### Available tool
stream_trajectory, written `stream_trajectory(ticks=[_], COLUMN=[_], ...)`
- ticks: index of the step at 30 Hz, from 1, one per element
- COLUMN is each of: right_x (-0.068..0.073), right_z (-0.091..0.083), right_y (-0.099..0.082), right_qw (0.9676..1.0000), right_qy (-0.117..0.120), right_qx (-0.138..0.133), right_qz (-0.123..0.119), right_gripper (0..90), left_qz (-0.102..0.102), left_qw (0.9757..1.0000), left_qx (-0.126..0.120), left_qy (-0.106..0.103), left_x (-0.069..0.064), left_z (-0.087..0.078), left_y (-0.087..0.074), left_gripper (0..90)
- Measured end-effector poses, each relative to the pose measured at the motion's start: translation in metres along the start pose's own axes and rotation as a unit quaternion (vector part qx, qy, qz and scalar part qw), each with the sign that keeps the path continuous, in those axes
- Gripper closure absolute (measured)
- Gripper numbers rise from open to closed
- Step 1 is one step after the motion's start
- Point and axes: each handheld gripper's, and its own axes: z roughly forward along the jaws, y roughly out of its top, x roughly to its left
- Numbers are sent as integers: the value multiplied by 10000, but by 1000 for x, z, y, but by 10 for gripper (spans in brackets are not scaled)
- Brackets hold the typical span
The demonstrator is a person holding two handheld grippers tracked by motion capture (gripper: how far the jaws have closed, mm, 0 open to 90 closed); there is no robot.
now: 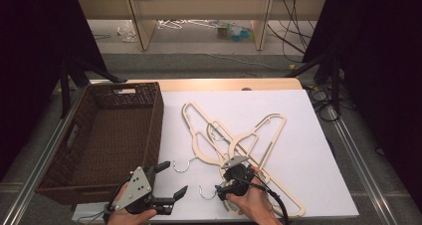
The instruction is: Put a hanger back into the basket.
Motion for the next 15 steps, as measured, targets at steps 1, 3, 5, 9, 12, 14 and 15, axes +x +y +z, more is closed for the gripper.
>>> stream_trajectory(ticks=[1,3,5,9,12,14,15], right_x=[0,-2,-4,-13,-30,-39,-42], right_z=[0,-4,-8,-17,-25,-28,-29], right_y=[-1,-2,-5,-11,-15,-17,-18], right_qw=[10000,9999,9998,9995,9985,9980,9976], right_qy=[-63,7,35,121,302,341,324], right_qx=[-2,99,178,307,423,429,512], right_qz=[-61,-76,-44,-28,188,300,338], right_gripper=[192,217,256,315,394,403,404], left_qz=[-43,-28,-27,-32,-34,-43,-79], left_qw=[10000,10000,10000,10000,10000,10000,10000], left_qx=[-3,-4,-13,-22,-22,-29,-34], left_qy=[2,-11,-17,-20,-21,-37,-44], left_x=[-1,-1,-1,-1,-2,-2,-2], left_z=[0,0,0,0,0,0,0], left_y=[0,0,0,0,0,0,0], left_gripper=[161,161,161,161,161,161,161])
